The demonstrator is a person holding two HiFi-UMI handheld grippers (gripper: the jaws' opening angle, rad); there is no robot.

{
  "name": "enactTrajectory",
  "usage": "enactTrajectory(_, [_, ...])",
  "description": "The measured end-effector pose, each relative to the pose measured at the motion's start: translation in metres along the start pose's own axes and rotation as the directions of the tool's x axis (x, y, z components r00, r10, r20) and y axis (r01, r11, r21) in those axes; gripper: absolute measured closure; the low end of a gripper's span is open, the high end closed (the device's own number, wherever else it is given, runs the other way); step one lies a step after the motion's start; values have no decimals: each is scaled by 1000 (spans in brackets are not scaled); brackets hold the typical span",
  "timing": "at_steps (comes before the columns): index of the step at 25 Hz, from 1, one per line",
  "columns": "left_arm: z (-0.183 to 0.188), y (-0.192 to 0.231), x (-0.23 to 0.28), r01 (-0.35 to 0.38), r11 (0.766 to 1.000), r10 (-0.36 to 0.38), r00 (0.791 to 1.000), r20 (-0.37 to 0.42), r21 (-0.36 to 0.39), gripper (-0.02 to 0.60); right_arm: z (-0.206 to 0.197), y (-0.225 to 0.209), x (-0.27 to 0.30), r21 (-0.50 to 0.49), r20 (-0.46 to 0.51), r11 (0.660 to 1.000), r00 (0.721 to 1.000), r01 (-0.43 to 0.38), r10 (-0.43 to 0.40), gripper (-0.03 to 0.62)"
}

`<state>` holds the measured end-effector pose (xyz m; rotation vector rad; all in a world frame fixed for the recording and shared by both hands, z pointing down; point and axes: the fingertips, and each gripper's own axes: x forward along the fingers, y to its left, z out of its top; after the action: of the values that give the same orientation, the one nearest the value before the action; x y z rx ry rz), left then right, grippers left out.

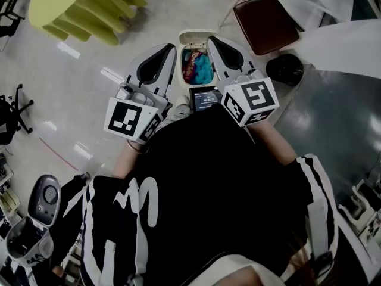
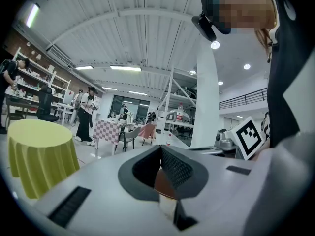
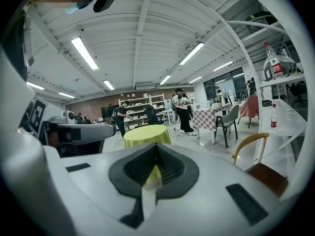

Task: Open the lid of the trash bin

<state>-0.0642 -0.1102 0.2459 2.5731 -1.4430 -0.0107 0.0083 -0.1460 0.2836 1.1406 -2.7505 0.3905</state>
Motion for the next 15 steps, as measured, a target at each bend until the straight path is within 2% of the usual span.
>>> enactTrajectory(15, [1, -2, -2, 1, 1000, -1, 1000, 0, 2, 574, 2, 1, -2, -15, -10, 1000, 1000, -8, 7, 591])
